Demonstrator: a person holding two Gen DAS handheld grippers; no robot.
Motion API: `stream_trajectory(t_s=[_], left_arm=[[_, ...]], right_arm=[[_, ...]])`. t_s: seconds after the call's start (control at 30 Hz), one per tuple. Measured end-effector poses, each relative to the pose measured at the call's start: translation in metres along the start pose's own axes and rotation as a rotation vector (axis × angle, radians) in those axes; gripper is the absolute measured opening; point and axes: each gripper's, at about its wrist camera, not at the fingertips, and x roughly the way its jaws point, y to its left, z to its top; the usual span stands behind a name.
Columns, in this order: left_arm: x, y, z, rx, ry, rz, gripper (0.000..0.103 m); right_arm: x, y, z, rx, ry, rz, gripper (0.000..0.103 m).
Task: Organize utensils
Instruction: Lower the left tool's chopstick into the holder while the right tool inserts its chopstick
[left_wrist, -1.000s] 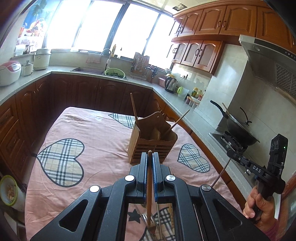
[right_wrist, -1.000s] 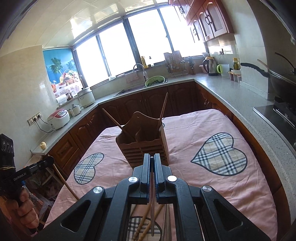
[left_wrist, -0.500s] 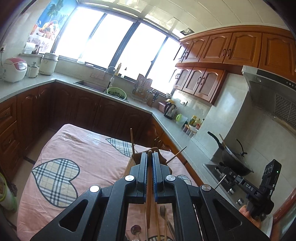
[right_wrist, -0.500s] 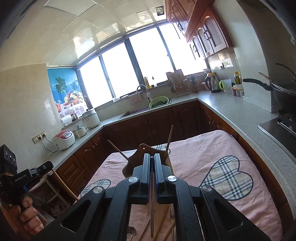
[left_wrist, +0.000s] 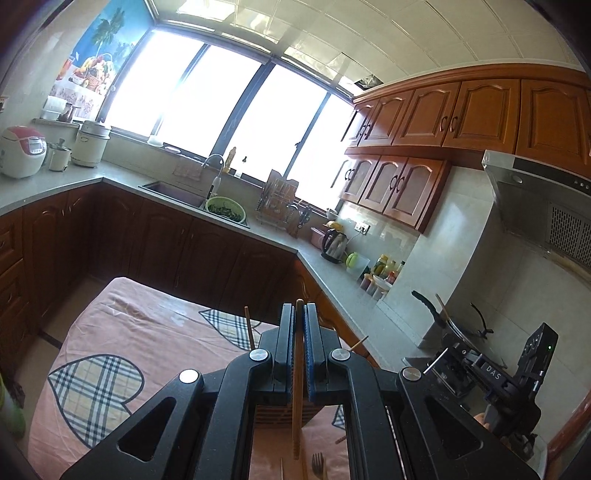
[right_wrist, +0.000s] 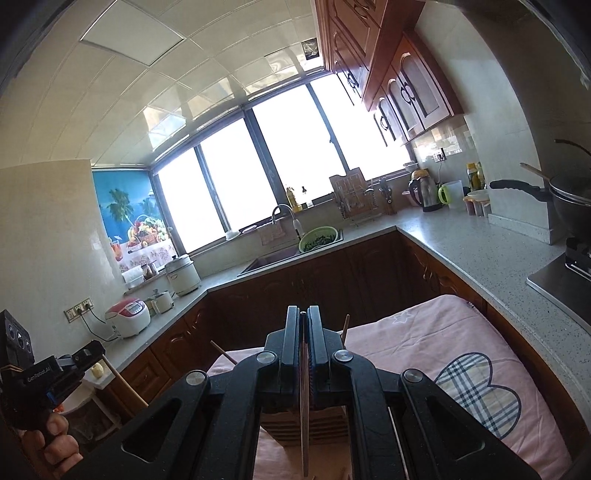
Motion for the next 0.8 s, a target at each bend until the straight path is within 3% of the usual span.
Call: stream_trajectory(t_s=[0.43,0.8], left_arm=[[0.058,0.017,0.008,-0.021,-0.085,0.011,0.003],[0.125,0.041,-0.016,-0.092,-0.079,0.055,0.003]], right_arm=[[0.038,-0.010,0.021,0.020,-0.080,-0.012,0.004],[0.082,-0.026,0.003,0.047,-0.069,-0.028,0.004]])
